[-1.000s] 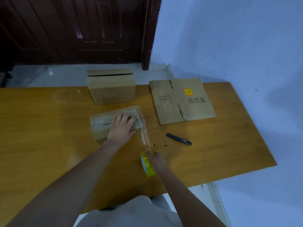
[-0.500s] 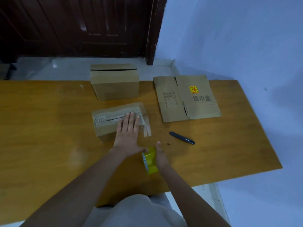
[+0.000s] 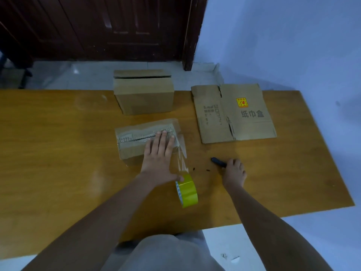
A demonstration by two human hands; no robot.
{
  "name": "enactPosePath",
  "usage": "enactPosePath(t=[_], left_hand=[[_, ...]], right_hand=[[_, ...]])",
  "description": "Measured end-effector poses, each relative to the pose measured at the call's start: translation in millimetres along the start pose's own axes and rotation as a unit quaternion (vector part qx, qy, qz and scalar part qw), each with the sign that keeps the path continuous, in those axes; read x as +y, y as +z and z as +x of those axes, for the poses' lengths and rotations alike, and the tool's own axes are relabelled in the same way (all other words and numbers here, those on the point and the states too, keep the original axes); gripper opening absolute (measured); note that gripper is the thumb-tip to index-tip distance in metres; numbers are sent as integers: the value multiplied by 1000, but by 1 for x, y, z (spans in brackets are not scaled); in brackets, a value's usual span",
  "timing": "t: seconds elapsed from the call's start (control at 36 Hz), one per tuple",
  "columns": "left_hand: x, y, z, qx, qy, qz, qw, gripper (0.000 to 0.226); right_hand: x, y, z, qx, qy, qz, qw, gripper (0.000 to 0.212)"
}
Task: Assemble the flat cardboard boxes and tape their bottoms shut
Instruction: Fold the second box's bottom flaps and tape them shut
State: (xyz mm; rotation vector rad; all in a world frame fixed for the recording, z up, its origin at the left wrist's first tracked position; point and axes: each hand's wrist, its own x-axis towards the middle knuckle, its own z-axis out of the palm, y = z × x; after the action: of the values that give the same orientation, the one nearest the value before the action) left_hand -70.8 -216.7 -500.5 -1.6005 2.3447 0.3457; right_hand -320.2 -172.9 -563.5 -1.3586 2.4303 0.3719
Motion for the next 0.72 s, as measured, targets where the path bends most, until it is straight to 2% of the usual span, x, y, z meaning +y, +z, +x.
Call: enactPosePath(t=[0.08,0.14,0.25,0.33,0.44,0.72], left_hand=[[0,0,0,-2,-2,0,1000,137],[0,1,0,0,-4,2,1000,137],[0,1,0,-3,3,7,1000,133],[-1,2,0,3,15,2,1000,130],[0,2,0,-2,19,3,1000,128],[1,1,-2,7,24,12,1000,130]], right_hand=[[5,6,-8,23,-23,-4,999,27],[5,2,-13,9,-51,66,996,20],[-3,-15,-32,2,-185,173,967,24],[-11,-28,-47,33,-248,179,952,28],[-18,-39,-61,46,-289,166,942,29],[-42,-56,-63,37,-301,77,950,31]])
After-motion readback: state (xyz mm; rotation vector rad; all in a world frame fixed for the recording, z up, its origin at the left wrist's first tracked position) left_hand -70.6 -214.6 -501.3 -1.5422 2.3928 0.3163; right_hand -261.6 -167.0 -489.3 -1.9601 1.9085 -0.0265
